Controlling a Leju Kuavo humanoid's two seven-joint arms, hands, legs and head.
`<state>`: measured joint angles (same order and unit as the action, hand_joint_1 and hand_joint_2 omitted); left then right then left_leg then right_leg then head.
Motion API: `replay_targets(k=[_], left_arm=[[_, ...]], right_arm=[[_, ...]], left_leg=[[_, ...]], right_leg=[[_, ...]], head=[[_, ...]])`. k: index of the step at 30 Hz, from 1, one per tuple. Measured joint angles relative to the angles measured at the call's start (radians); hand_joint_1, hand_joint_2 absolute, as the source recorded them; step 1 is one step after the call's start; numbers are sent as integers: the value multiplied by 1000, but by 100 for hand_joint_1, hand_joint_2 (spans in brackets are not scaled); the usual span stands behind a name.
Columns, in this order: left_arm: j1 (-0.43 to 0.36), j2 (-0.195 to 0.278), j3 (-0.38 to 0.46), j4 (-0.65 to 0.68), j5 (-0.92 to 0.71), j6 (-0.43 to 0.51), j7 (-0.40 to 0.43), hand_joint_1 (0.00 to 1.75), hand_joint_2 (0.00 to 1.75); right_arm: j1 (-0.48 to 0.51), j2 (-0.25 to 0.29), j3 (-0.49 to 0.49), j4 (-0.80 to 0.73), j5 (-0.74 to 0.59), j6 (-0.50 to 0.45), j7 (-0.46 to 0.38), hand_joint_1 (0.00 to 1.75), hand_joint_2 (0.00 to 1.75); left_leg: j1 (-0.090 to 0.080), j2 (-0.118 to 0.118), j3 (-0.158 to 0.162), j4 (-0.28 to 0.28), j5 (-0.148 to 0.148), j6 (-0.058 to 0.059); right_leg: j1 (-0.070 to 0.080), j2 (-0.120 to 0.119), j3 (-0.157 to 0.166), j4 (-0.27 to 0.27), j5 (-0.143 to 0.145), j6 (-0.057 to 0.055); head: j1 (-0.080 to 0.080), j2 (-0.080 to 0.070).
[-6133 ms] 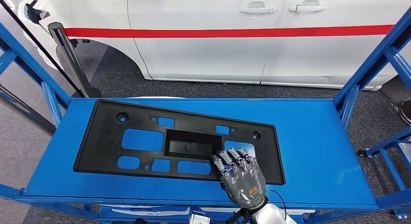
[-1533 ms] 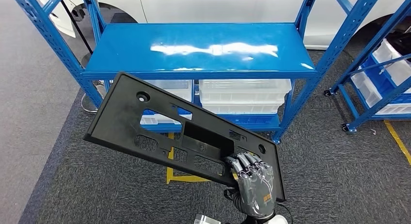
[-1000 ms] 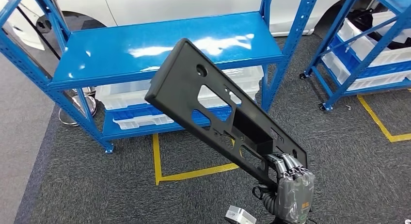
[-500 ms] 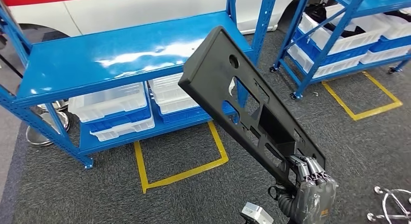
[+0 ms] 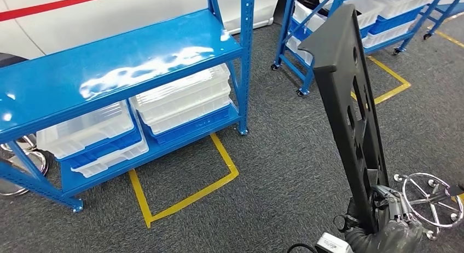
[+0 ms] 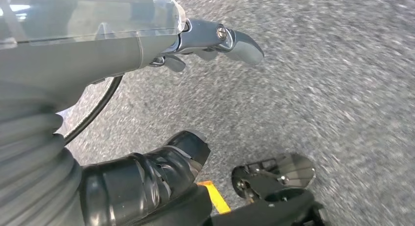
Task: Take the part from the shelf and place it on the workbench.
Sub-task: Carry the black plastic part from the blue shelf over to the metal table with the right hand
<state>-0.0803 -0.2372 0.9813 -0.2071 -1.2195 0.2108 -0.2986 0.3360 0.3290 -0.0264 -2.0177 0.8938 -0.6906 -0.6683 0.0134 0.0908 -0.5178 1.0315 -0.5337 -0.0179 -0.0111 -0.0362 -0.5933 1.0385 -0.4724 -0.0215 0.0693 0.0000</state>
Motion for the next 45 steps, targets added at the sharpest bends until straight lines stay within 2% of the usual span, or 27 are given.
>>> replay_targets(k=[3,5,7,9,11,13,15,17,19,20,21,22,23,25,26,28,29,31,33,34,35,36,38,40,42,44,45], left_arm=[[1,0,6,0,0,1,0,0,175],[5,0,11,0,0,1,0,0,175],[7,0,13,0,-1,2,1,0,175],[6,0,14,0,-1,3,1,0,175],[5,1,16,0,-1,5,0,0,175],[3,1,16,0,0,6,-1,0,175],[2,0,16,0,0,7,-2,0,175],[2,0,17,0,0,7,-4,0,175],[4,0,17,0,0,8,-5,0,175],[4,0,17,0,0,9,-5,0,175],[4,0,17,0,0,10,-5,0,175],[3,0,17,0,0,10,-5,0,175],[2,0,17,0,0,10,-4,0,175],[1,0,17,0,0,11,-4,0,175],[0,0,17,0,0,11,-4,0,175],[-2,0,17,0,0,12,-3,0,175],[-3,0,17,0,-1,12,-3,0,175],[-3,0,17,0,-1,13,-3,0,175],[-2,0,18,0,-1,13,-3,0,175],[0,0,18,0,-1,13,-3,0,175],[1,0,19,0,-1,14,-2,0,175],[2,0,19,0,-1,14,0,0,175],[3,0,19,0,-1,14,1,0,175],[3,1,20,0,-1,14,2,0,175],[1,2,21,0,-1,15,2,0,175],[-1,2,21,0,-2,15,3,0,175],[-2,1,22,0,-2,15,3,0,175]], right_arm=[[3,8,-13,-10,-44,0,2,175,175],[7,11,-28,-16,-72,0,4,175,175],[14,12,-41,-22,-94,-1,3,175,175],[16,13,-51,-30,-111,-1,0,175,175],[17,14,-58,-37,-121,-2,-2,175,175],[20,14,-63,-41,-124,-3,-3,175,175],[23,14,-70,-47,-124,-4,-3,175,175],[21,14,-75,-50,-125,-4,-3,175,175],[18,14,-79,-50,-128,-4,-4,175,175],[18,14,-82,-50,-130,-4,-5,175,175],[18,14,-86,-50,-134,-4,-5,175,175],[17,14,-90,-50,-137,-4,-6,175,175],[17,14,-93,-50,-139,-4,-6,175,175],[13,14,-99,-50,-144,-4,-7,175,175],[12,14,-103,-50,-146,-5,-7,175,175],[11,14,-111,-50,-151,-5,-7,175,175],[12,14,-115,-50,-152,-5,-7,175,175],[10,14,-122,-50,-155,-6,-6,175,175],[8,15,-127,-49,-158,-6,-5,175,175],[8,16,-130,-48,-160,-6,-5,175,175],[8,16,-133,-47,-161,-6,-5,175,175],[8,16,-135,-46,-162,-6,-5,175,175],[8,17,-138,-45,-163,-6,-5,175,175],[7,17,-140,-45,-163,-6,-5,175,175],[7,17,-142,-45,-163,-6,-5,175,175],[8,17,-144,-45,-163,-6,-5,175,175],[9,17,-146,-45,-163,-7,-5,175,175]], left_leg=[[3,-72,-77,180,-101,-3],[3,-82,-117,266,-121,0],[3,-89,-91,204,-65,7],[2,-131,-34,69,3,20],[-1,-167,-6,-6,23,26],[-2,-158,-1,-20,24,29],[1,-133,6,-36,36,38],[3,-106,8,-46,44,45],[2,-78,4,-45,44,47],[2,-64,3,-44,43,46],[2,-51,3,-43,42,44],[2,-40,5,-43,40,42],[3,-29,7,-41,37,38],[-2,-13,11,-37,30,26],[-4,-5,13,-35,27,21],[-4,10,17,-35,23,11],[-2,9,18,-33,19,5],[3,-23,1,12,-17,-2],[3,-66,-54,133,-84,-3],[3,-75,-88,202,-111,-2],[2,-79,-113,248,-119,1],[1,-82,-121,257,-106,5],[-3,-97,-85,163,-31,17],[-6,-141,-33,37,26,31],[-9,-165,-12,-14,33,35],[-8,-148,-7,-30,37,38],[-6,-136,-3,-39,43,42]], right_leg=[[1,33,-5,-2,6,-14],[5,60,-6,-2,8,-16],[7,87,-5,1,9,-17],[8,111,-6,6,9,-14],[6,132,-14,10,13,-5],[2,152,-22,7,21,10],[3,124,-32,23,10,20],[5,70,-71,109,-45,26],[0,49,-128,234,-105,34],[-4,45,-141,268,-113,38],[-7,42,-136,264,-102,41],[-10,36,-109,220,-75,43],[-12,20,-68,150,-43,44],[-7,-13,-3,32,-11,37],[-3,-22,10,6,-9,31],[3,-9,7,1,-12,15],[3,0,6,-1,-10,8],[1,18,7,-6,-6,-5],[3,36,6,-8,-4,-14],[5,47,5,-7,-3,-17],[8,60,5,-7,-3,-18],[10,73,5,-6,-3,-19],[14,101,10,-5,-3,-19],[15,124,12,-4,-3,-17],[11,144,5,-3,0,-9],[7,160,-2,-4,5,4],[8,149,-6,2,0,9]], head=[[-1,0],[0,0],[-1,0],[0,0],[0,0],[0,0],[1,0],[2,0],[3,0],[3,0],[3,0],[3,0],[3,0],[2,0],[2,0],[1,0],[1,0],[1,0],[1,0],[1,0],[1,0],[1,0],[1,0],[2,0],[2,0],[1,0],[2,0]])
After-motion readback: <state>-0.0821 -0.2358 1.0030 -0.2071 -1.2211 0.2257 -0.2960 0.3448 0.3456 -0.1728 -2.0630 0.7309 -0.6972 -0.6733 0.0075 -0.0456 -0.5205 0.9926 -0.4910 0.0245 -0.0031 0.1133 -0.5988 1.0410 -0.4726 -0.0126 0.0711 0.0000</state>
